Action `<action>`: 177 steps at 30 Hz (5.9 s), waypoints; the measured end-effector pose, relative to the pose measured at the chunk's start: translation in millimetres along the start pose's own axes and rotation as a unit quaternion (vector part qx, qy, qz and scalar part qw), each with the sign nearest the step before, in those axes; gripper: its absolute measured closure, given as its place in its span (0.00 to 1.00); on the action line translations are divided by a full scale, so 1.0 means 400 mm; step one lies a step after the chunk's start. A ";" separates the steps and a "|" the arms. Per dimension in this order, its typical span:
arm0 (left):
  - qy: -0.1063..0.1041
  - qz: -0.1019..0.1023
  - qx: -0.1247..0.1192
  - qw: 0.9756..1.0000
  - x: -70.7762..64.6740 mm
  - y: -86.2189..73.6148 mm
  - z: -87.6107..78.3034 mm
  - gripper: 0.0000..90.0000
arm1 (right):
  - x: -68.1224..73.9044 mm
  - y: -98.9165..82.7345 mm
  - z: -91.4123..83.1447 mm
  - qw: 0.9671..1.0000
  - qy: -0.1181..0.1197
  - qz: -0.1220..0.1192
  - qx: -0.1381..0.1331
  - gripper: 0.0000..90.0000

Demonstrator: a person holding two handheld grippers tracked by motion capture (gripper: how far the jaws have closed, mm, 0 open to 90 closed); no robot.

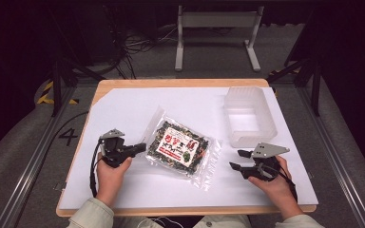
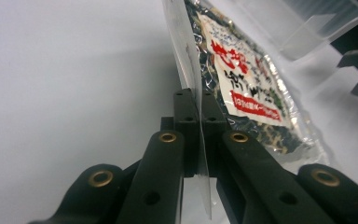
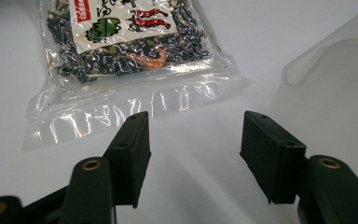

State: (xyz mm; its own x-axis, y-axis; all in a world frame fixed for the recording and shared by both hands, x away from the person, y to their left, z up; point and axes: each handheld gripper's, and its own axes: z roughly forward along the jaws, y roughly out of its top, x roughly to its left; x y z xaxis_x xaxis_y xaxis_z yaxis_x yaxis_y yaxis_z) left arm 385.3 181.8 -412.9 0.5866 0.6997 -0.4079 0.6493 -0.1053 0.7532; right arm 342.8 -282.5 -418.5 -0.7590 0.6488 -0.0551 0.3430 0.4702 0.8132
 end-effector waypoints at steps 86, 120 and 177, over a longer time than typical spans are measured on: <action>-0.078 0.245 -0.069 0.964 -0.243 0.223 -0.260 1.00 | 0.015 0.435 -0.007 0.981 0.135 -0.056 -0.130 0.40; -0.110 0.260 -0.094 0.955 -0.257 0.218 -0.246 1.00 | 0.028 0.527 0.085 0.955 0.236 -0.124 -0.133 0.37; -0.022 0.201 -0.131 0.971 -0.128 0.155 -0.229 0.21 | -0.078 0.520 -0.059 0.969 0.178 -0.082 -0.151 0.86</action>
State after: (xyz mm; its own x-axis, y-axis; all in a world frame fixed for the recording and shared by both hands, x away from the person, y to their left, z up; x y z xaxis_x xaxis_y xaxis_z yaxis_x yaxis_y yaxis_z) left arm 351.1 204.2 -297.9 0.7902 0.6086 -0.0713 0.2221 -0.1760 0.9590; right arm 424.8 -219.1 -234.2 -0.9510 0.3068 -0.0376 0.0654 0.3186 0.9456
